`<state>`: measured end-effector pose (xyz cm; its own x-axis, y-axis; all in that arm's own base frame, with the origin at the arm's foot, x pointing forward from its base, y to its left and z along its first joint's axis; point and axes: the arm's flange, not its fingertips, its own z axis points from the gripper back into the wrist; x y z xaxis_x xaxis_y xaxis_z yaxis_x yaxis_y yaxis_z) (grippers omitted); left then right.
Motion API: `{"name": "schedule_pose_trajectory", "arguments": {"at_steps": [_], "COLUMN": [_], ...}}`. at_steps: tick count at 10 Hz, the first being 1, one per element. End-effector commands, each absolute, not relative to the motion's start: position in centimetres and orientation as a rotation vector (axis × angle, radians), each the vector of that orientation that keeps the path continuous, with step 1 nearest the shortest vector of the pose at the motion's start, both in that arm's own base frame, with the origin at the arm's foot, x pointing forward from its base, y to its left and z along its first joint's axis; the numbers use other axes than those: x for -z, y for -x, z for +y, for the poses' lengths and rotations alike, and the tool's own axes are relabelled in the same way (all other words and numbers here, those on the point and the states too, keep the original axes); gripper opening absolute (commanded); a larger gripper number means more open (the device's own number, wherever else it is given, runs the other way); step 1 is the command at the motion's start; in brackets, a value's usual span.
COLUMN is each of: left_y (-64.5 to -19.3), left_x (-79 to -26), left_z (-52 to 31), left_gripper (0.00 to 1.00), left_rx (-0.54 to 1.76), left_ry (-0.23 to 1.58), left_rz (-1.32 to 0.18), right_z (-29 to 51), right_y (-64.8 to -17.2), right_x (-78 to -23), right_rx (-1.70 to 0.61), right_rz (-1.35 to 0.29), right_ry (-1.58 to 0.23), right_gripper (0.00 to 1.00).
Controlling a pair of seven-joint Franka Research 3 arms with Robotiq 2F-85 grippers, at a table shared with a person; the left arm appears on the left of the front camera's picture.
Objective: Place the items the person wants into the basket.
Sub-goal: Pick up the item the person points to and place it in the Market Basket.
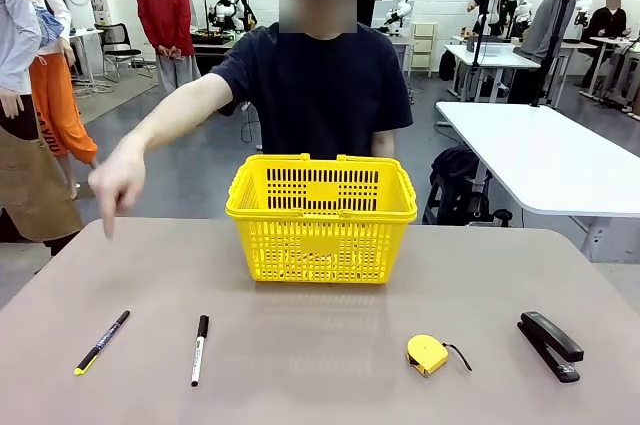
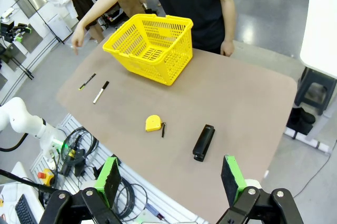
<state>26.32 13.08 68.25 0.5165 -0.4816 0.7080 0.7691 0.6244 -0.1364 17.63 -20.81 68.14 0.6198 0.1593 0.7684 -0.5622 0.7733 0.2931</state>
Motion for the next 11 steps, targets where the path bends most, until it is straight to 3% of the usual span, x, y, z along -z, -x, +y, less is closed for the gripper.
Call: {"name": "schedule_pose_trajectory", "arguments": {"at_steps": [1, 7, 8, 11], "left_y": [-26.3, -26.3, -27.0, -27.4], "left_x": [-68.2, -68.2, -66.6, -64.9], "left_z": [13.2, 13.1, 10.9, 5.3], "left_gripper": [1.0, 1.0, 1.0, 1.0], "left_rx": [0.806, 0.785, 0.69, 0.514], "left_ry": [0.471, 0.471, 0.359, 0.283], "left_rz": [-0.689, -0.68, -0.535, -0.35], "right_z": [-20.6, -20.6, -20.6, -20.6], "right_y": [-18.0, -18.0, -18.0, -18.0], "right_x": [-68.0, -68.0, -68.0, -68.0], "right_rx": [-0.442, -0.442, -0.442, -0.442], "right_rz": [-0.821, -0.821, -0.821, -0.821], "right_ry": [-0.561, -0.561, -0.561, -0.561], "right_gripper": [1.0, 1.0, 1.0, 1.0]}}
